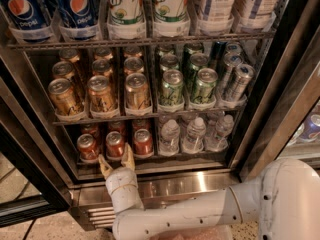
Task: Pick coke can from bottom shelf of fridge
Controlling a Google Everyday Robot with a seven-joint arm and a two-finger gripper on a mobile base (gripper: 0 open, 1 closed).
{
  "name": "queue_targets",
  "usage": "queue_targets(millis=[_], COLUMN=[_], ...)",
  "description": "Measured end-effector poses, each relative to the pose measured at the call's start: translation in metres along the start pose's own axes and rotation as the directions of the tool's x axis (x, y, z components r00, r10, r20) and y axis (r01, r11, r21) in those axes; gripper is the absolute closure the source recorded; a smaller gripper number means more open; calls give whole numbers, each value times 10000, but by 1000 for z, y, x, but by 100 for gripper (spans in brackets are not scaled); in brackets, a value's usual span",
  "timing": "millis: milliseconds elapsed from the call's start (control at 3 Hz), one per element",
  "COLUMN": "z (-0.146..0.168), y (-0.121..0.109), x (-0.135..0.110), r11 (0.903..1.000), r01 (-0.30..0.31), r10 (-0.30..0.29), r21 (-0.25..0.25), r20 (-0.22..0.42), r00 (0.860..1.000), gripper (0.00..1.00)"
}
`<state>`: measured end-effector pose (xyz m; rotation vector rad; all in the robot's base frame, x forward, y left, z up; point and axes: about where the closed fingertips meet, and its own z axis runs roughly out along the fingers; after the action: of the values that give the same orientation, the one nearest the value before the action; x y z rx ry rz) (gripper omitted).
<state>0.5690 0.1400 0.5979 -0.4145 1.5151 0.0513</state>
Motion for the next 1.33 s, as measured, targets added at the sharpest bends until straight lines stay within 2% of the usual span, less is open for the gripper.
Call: queue_targets(millis=[1333], z=[20], y=[-11], x=[0], r11=[9979], r01=[-467], r10=[474], r21=[456], r20=[-133], r00=[9988], gripper=[42])
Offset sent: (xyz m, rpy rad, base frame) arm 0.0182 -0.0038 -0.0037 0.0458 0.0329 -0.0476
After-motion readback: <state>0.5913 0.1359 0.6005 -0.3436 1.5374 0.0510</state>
